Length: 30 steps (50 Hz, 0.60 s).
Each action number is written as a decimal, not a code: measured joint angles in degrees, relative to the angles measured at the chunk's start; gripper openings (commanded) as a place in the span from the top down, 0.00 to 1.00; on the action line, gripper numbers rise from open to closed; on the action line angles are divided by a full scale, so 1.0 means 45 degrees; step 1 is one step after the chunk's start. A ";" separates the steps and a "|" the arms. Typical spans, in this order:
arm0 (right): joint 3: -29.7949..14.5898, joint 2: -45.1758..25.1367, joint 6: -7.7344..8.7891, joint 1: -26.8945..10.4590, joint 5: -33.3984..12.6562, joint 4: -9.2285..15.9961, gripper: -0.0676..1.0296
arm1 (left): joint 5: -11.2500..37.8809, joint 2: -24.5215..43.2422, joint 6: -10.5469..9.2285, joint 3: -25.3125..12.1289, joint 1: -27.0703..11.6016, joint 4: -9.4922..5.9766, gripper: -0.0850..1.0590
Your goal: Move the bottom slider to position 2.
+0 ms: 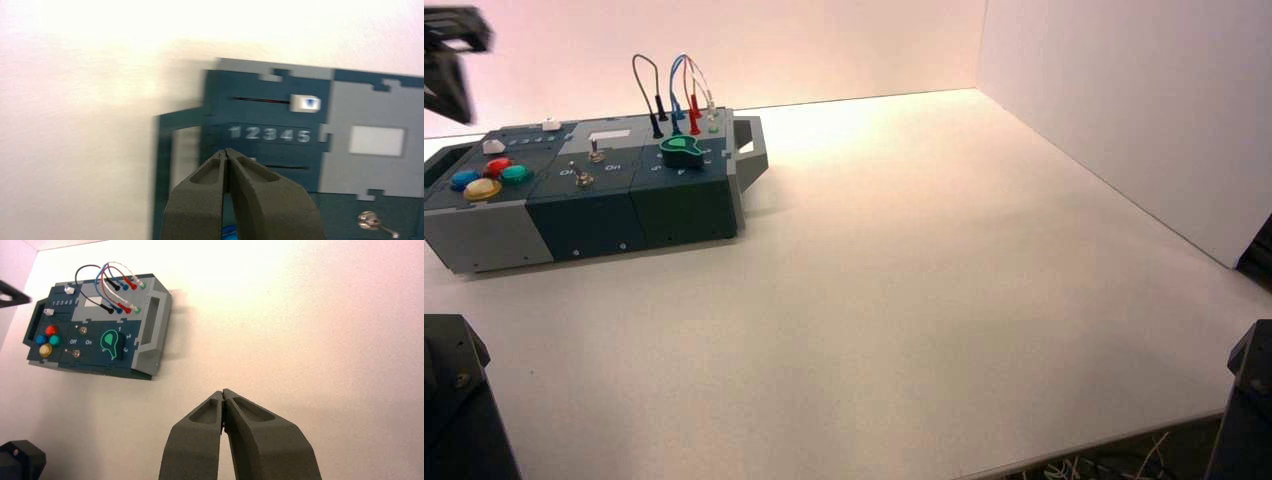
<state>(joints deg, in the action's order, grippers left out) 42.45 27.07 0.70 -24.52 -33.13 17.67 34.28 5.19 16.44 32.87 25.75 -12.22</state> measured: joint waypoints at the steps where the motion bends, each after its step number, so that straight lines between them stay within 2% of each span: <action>1: -0.0020 0.0000 0.0020 0.0000 0.0000 0.0000 0.96 | 0.0020 0.0098 -0.0020 -0.0020 -0.0078 -0.0039 0.95; 5: -0.0020 0.0000 0.0000 0.0000 -0.0020 0.0000 0.96 | 0.0137 0.0371 -0.0020 -0.0039 -0.0098 -0.0137 0.95; 30: -0.0195 0.0020 0.0000 0.0000 -0.0352 0.0000 0.96 | 0.0313 0.0547 -0.0059 -0.0059 0.0391 -0.0098 0.95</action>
<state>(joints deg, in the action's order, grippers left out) 41.57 27.16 0.70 -24.52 -34.72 17.67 35.68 7.65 16.17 32.61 27.51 -12.66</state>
